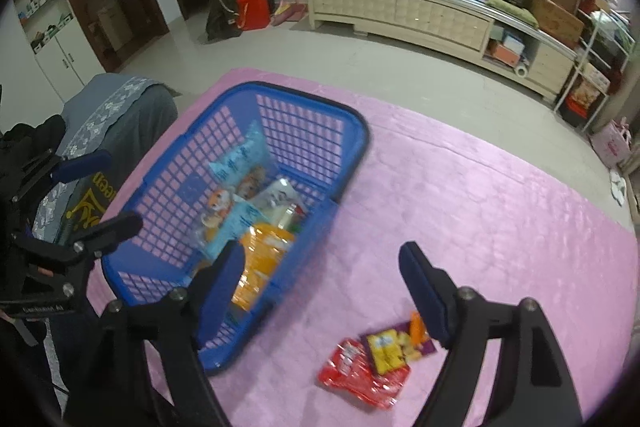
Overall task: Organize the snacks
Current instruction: 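Open left tool to drop cake bag while right tool drops pouch into basket, then move both open tools back toward the last snacks on the bed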
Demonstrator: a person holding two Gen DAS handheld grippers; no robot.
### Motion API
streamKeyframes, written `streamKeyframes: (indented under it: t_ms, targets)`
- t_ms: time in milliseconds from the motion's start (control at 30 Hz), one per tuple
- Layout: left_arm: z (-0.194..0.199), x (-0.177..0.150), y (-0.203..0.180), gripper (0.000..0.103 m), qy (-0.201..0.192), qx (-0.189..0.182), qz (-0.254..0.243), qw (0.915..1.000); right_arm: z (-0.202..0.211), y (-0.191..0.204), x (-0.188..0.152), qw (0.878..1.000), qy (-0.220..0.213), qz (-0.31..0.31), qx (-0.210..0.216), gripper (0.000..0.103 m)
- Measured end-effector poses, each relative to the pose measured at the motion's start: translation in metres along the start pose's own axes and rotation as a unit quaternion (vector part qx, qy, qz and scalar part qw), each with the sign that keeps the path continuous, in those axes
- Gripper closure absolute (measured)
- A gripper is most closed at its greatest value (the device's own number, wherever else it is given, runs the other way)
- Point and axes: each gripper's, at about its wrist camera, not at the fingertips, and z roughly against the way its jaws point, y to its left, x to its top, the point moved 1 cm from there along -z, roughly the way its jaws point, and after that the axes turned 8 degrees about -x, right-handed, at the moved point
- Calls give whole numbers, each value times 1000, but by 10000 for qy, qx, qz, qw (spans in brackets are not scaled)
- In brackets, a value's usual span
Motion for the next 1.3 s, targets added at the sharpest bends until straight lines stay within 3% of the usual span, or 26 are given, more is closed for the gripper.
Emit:
streamKeyframes:
  t_ms: [167, 233, 433, 833, 967, 1300]
  targets:
    - [5, 4, -25, 13, -102, -126, -185, 9997, 8, -24, -14, 9997, 32, -210, -130, 19]
    - [6, 6, -36, 0, -136, -164, -262, 9994, 14, -33, -22, 9994, 39, -310, -155, 19]
    - [10, 7, -73, 0, -235, -238, -619, 9975, 40, -54, -50, 9980, -202, -392, -459, 1]
    - [-6, -14, -156, 0, -297, -599, -986, 9929, 66, -109, -115, 9907, -426, -1187, -519, 0]
    - [-24, -20, -172, 0, -105, -762, -931, 9927, 65, -116, -137, 9890, -434, -1276, -618, 0]
    - [-73, -34, -209, 0, 422, -735, -1118, 9901, 37, -134, -171, 9869, -182, -1308, -922, 0]
